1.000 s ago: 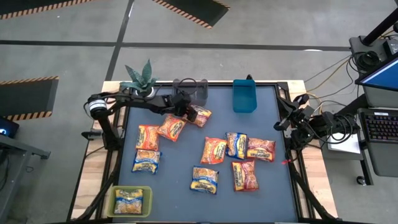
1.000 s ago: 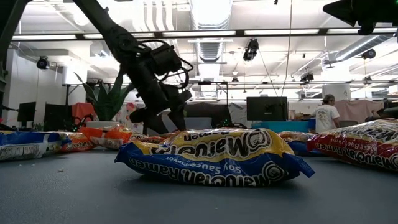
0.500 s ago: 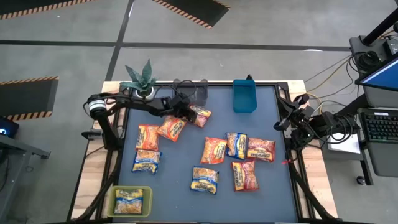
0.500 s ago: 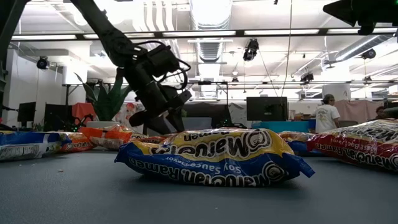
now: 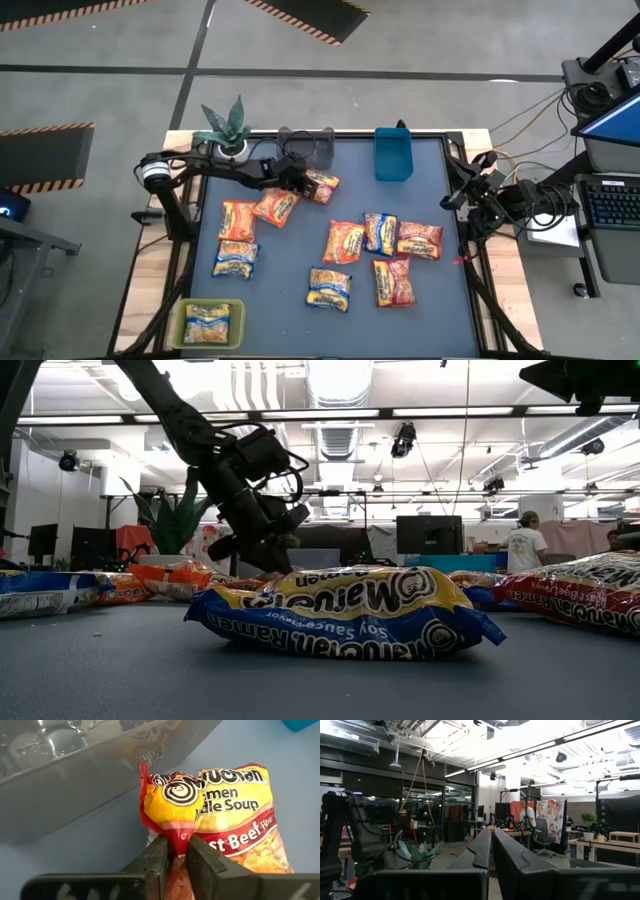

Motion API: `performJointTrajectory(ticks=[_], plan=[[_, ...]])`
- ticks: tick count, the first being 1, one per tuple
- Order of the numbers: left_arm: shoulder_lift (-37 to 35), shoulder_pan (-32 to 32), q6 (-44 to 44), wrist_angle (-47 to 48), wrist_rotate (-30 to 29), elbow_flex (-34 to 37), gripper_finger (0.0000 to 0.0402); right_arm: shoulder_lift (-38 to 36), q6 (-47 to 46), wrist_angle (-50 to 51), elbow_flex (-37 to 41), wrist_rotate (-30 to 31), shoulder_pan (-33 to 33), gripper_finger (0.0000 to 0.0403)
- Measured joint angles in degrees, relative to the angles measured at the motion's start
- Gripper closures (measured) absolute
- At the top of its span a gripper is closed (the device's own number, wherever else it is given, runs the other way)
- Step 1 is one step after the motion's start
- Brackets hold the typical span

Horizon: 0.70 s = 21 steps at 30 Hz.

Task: Sort Maruchan noodles
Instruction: Put the top left red noodle pack into the black bin

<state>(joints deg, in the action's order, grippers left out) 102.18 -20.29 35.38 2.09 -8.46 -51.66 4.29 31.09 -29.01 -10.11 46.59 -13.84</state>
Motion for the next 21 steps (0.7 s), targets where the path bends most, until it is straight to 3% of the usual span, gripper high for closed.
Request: performJointTrajectory(ticks=[7, 15, 21], plan=[[-2.32, 1.99, -2.50, 1.13, -2.88, 0.31, 0.0399, -0.01, 0.33, -0.01, 0.00, 0.01, 0.01, 0.0394], [-4.57, 5.44, -8.00, 0.44, -4.71, 0.30, 0.0401, 0.01, 0.46, 0.01, 0.02, 0.00, 0.02, 0.0394], [-6.39, 8.85, -9.99, -0.28, -9.65, 0.24, 0.0401, 0.00, 0.46, -0.01, 0.02, 0.02, 0.00, 0.0394]])
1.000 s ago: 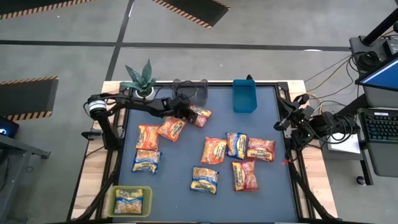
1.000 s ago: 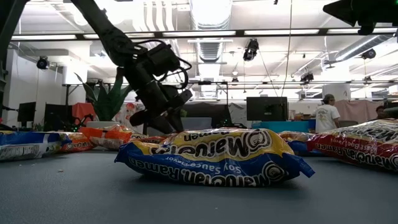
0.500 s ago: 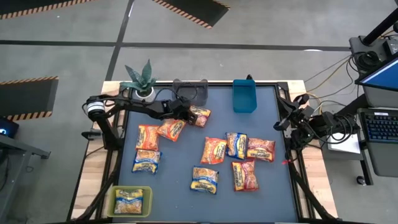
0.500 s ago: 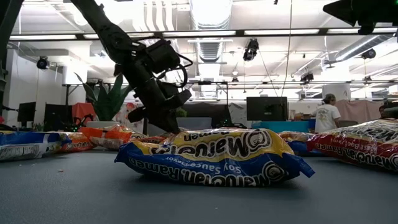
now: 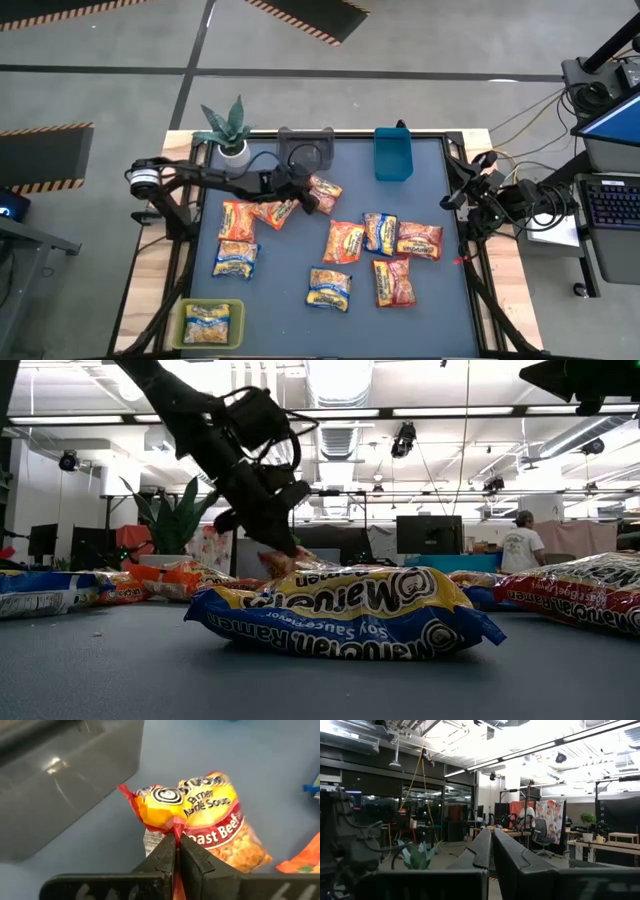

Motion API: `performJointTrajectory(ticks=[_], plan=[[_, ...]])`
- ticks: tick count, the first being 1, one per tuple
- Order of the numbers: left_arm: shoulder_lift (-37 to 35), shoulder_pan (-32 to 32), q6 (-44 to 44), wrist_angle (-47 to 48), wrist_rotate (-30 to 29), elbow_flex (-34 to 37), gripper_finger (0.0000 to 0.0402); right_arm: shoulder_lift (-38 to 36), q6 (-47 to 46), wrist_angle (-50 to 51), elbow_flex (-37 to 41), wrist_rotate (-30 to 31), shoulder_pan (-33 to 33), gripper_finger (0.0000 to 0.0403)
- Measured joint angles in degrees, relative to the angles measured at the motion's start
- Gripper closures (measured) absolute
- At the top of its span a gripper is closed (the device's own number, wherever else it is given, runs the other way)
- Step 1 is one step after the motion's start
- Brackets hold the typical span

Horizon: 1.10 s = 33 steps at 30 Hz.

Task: Sort Maruchan noodles
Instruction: Put the top left red noodle pack into the black bin

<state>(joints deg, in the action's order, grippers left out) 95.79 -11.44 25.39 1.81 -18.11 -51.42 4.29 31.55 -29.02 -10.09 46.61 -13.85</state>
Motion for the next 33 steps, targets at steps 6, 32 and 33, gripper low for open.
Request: performJointTrajectory(ticks=[6, 32, 33], plan=[[-1.47, 2.44, -1.36, -4.89, -0.81, -0.09, 0.0401, -0.02, 0.00, -0.02, 0.00, 0.00, 0.00, 0.0394], [0.39, 5.15, -6.14, -8.79, 6.75, -0.20, 0.0327, -0.01, -0.56, -0.02, 0.00, 0.00, 0.00, 0.0394], [0.14, 5.10, -6.56, -8.30, 6.71, -0.20, 0.0307, -0.01, -0.57, 0.00, 0.00, 0.00, 0.02, 0.0394]])
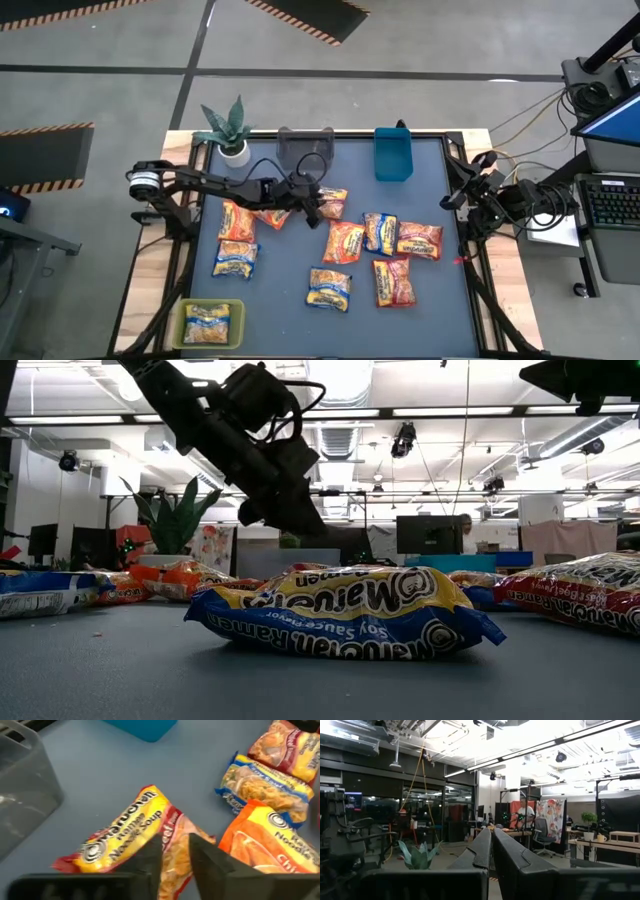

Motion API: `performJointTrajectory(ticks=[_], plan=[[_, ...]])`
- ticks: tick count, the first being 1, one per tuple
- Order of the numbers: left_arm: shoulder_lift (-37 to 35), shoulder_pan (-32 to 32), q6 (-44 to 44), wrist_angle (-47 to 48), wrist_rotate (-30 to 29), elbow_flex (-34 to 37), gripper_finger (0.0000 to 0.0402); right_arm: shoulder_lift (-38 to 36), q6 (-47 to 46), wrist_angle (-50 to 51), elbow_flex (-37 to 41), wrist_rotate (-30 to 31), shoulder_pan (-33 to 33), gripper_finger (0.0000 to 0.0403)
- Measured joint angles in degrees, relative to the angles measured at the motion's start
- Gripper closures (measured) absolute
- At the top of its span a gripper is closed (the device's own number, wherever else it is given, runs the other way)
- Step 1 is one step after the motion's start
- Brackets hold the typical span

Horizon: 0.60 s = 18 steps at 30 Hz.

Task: Sort Maruchan noodles
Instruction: Put the top left red noodle pack into the black bin

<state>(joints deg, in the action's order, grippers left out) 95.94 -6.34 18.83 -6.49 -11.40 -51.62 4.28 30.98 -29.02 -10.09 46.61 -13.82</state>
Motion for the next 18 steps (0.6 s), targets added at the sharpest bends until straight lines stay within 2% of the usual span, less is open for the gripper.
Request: performJointTrajectory(ticks=[3, 7, 9, 14, 18], plan=[[-0.37, -0.41, 1.72, 2.13, -1.06, 0.00, 0.0239, -0.01, 0.09, 0.00, 0.00, 0.00, 0.00, 0.0394], [-0.12, -1.68, 18.82, 8.00, -7.99, 0.00, 0.0146, 0.00, 0.11, 0.00, 0.00, -0.02, 0.00, 0.0394], [-0.06, -2.06, 25.14, 11.05, -9.49, 0.02, 0.0106, 0.01, 0.13, 0.00, 0.00, -0.02, 0.00, 0.0394], [-0.04, -1.66, 25.47, 9.89, -10.25, 0.00, 0.0033, 0.00, 0.11, 0.02, 0.00, -0.01, -0.01, 0.0394], [1.06, -2.00, 24.22, 8.96, -10.66, -0.07, 0.0017, 0.00, 0.11, 0.01, 0.00, 0.00, -0.01, 0.0394]])
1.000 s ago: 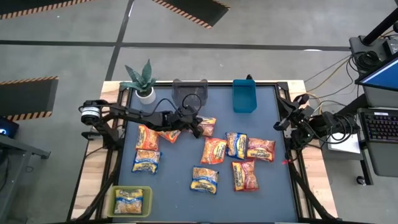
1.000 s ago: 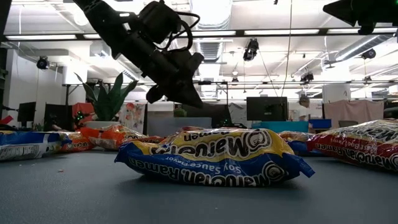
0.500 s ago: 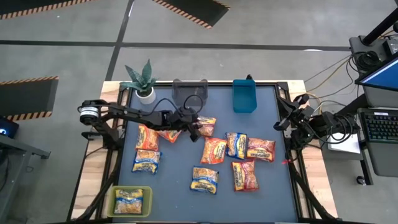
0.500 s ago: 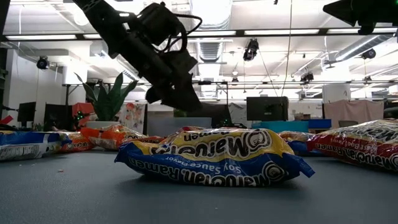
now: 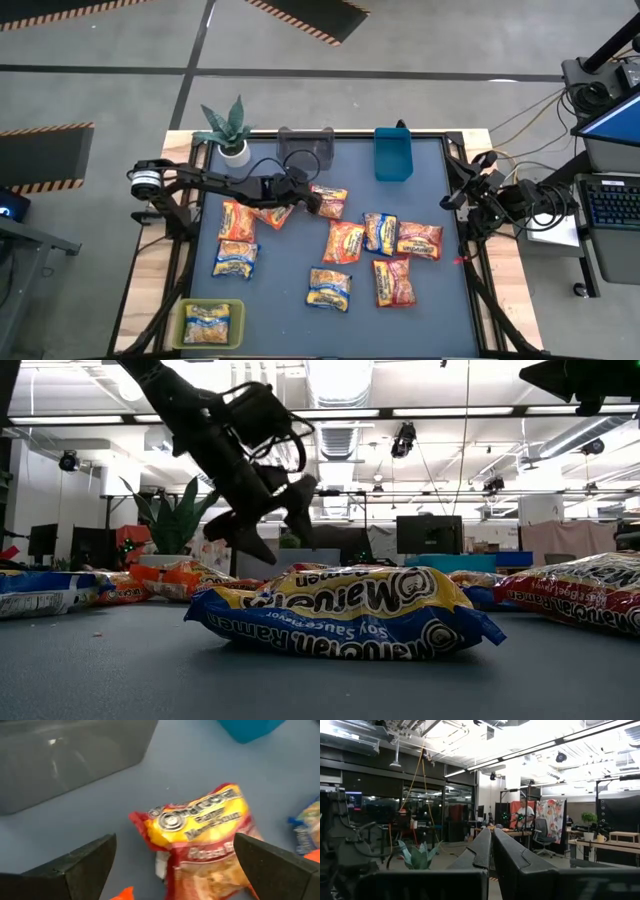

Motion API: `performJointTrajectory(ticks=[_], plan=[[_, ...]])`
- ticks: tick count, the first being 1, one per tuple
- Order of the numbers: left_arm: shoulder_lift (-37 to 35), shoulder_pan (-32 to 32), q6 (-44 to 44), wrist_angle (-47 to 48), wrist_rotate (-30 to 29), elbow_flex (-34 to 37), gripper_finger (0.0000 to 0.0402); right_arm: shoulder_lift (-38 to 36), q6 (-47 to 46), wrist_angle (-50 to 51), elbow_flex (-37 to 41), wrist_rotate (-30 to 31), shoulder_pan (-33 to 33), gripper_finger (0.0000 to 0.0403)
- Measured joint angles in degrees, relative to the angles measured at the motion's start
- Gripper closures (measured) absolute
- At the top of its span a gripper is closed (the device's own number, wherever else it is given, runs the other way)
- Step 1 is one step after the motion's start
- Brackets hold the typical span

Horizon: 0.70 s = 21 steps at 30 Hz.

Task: Sort Maruchan noodles
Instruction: Put the top left red noodle pack into the black bin

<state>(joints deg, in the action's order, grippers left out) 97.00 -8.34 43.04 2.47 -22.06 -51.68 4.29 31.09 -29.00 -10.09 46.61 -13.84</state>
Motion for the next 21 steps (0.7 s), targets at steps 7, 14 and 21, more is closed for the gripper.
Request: performJointTrajectory(ticks=[7, 14, 21], plan=[[4.76, -0.02, -0.08, -4.72, 0.04, 0.07, 0.0031, -0.01, -0.30, -0.03, 0.00, 0.00, 0.01, 0.0394], [8.93, -0.01, 0.63, -10.33, -0.02, -0.04, 0.0036, 0.01, -0.42, -0.01, 0.00, 0.00, 0.01, 0.0394], [10.63, 0.23, 0.11, -13.87, -0.17, -0.07, 0.0053, -0.01, -0.43, -0.03, 0.00, 0.00, 0.01, 0.0394]])
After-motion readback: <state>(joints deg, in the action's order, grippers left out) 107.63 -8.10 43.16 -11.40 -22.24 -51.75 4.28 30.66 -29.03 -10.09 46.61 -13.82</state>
